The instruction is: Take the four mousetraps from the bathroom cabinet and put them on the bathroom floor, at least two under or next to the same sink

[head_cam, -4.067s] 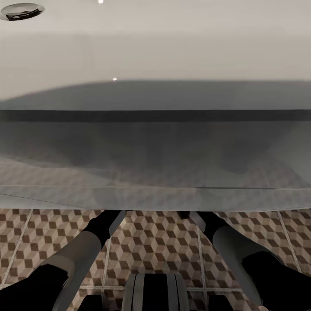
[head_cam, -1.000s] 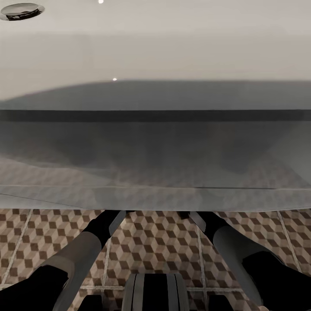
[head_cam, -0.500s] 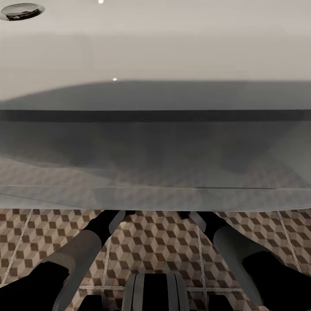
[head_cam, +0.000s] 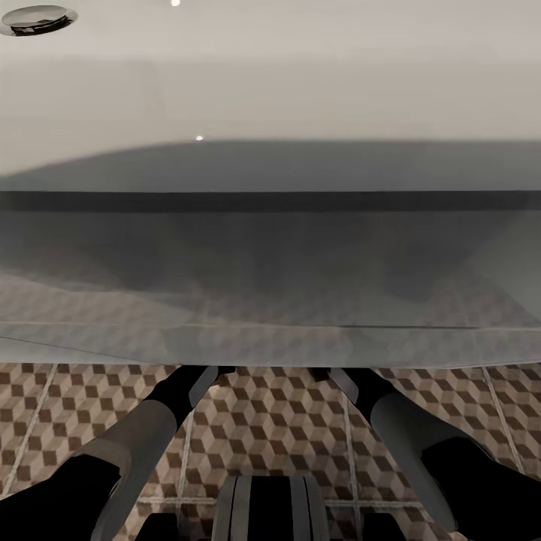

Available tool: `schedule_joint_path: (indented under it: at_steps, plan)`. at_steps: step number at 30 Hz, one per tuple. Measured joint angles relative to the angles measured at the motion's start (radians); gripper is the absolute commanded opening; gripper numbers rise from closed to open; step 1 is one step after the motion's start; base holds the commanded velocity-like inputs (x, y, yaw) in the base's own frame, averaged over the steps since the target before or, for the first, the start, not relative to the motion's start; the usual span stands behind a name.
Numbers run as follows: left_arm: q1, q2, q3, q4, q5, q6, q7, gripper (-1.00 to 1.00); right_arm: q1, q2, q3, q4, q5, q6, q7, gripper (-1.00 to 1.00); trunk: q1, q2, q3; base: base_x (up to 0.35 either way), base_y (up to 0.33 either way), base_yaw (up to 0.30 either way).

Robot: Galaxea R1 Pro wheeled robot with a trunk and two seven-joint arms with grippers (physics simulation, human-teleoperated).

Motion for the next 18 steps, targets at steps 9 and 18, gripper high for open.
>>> schedule_joint_path:
  at_steps: [9, 18]
  plan:
    - [0.000, 0.000, 0.000, 0.000, 0.004, -0.003, -0.002, -1.00, 0.000, 0.001, 0.001, 0.000, 0.002, 0.000, 0.000, 1.00, 0.000, 0.000, 0.000, 0.000, 0.000, 0.000]
    - [0.000, 0.000, -0.001, -0.001, 0.005, -0.007, -0.003, -1.00, 0.000, 0.003, 0.000, 0.000, 0.000, 0.000, 0.000, 1.00, 0.000, 0.000, 0.000, 0.000, 0.000, 0.000]
